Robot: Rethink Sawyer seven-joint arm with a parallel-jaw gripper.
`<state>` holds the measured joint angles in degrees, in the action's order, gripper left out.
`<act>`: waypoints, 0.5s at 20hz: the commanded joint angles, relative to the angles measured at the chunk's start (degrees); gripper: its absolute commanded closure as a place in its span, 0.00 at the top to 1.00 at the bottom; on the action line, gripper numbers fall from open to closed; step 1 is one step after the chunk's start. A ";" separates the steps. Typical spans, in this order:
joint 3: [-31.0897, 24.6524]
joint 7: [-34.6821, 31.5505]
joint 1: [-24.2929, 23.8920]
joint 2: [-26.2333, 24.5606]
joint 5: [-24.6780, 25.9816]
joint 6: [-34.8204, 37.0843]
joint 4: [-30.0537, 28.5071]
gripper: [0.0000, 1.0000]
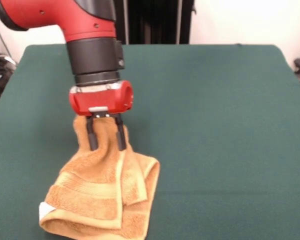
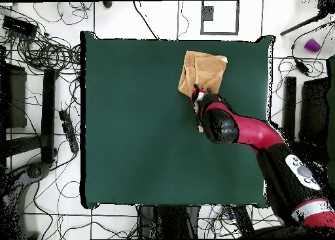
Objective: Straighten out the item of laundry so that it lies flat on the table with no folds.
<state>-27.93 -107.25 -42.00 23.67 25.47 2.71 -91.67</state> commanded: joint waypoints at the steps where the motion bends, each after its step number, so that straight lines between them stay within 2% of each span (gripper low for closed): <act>1: -3.12 3.53 1.19 -6.45 3.94 6.31 2.44 1.00; 6: -13.82 25.66 -14.50 -13.98 12.82 17.02 4.91 1.00; 9: -18.38 36.86 -20.63 -17.63 15.56 24.01 7.79 1.00; 10: -20.04 38.72 -22.77 -19.50 15.97 25.13 8.00 1.00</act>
<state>-39.05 -101.60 -58.07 15.29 35.96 11.96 -88.87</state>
